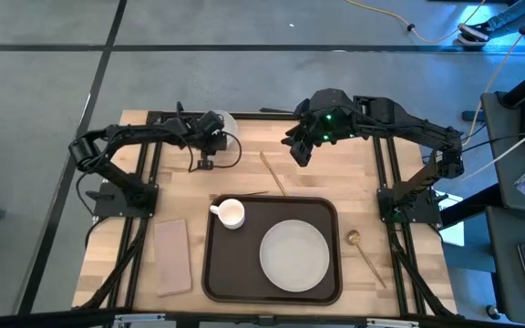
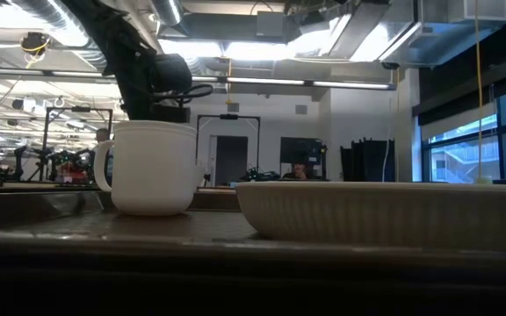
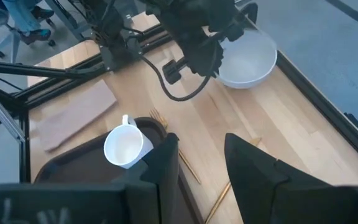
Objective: Set up tray
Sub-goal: Put the white bowl on top of the white plate
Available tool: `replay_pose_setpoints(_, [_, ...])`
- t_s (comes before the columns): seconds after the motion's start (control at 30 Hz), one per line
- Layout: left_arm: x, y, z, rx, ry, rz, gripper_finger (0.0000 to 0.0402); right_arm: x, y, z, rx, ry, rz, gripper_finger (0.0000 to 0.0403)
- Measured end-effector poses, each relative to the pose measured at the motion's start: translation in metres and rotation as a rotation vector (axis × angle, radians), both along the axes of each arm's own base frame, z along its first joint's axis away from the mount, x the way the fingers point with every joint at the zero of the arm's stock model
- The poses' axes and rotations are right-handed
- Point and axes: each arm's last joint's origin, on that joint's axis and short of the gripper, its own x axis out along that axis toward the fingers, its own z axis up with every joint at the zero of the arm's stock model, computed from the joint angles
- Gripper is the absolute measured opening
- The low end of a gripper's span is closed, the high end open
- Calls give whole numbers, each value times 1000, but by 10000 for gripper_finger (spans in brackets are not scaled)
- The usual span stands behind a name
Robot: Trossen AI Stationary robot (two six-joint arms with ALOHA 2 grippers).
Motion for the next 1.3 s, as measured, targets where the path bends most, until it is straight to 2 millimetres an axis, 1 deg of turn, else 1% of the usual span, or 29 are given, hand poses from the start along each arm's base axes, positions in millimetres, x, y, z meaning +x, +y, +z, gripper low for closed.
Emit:
replay_pose_setpoints(0.17, [5,-13,5,53,32,-47,6,-1,0,-1,-2,10,3,132])
replay_pose_setpoints(0.23, [10,-21,14,94,33,-87,6,-1,0,-1,-17,15,16,132])
replay_pose_setpoints(0.33, [17,-35,32,141,-4,-148,5,0,0,-1,-19,15,17,132])
replay_pose_setpoints(0.47, [29,-58,64,195,-117,-232,5,0,0,-1,-24,15,12,132])
replay_pose_setpoints(0.53, [33,-70,82,192,-195,-283,4,0,0,-1,-23,15,10,132])
replay_pose_setpoints(0.67, [40,-93,115,130,-387,-416,4,-1,-2,-1,-51,18,-35,132])
replay_pose_setpoints(0.8, [50,-112,137,29,-572,-501,4,-2,-4,0,-117,29,-102,132])
replay_pose_setpoints(0.9, [61,-126,146,9,-647,-547,4,-2,-6,0,-163,40,-158,132])
replay_pose_setpoints(0.97, [69,-134,149,1,-648,-568,4,-5,-7,-2,-174,70,-178,132])
replay_pose_setpoints(1.1, [87,-153,159,-3,-663,-606,4,-13,-10,-10,-121,157,-249,132])
replay_pose_setpoints(1.17, [96,-161,160,-16,-653,-625,4,-19,-12,-14,-81,218,-271,132])
replay_pose_setpoints(1.3, [114,-173,152,-69,-600,-617,4,-29,-13,-21,-46,345,-265,132])
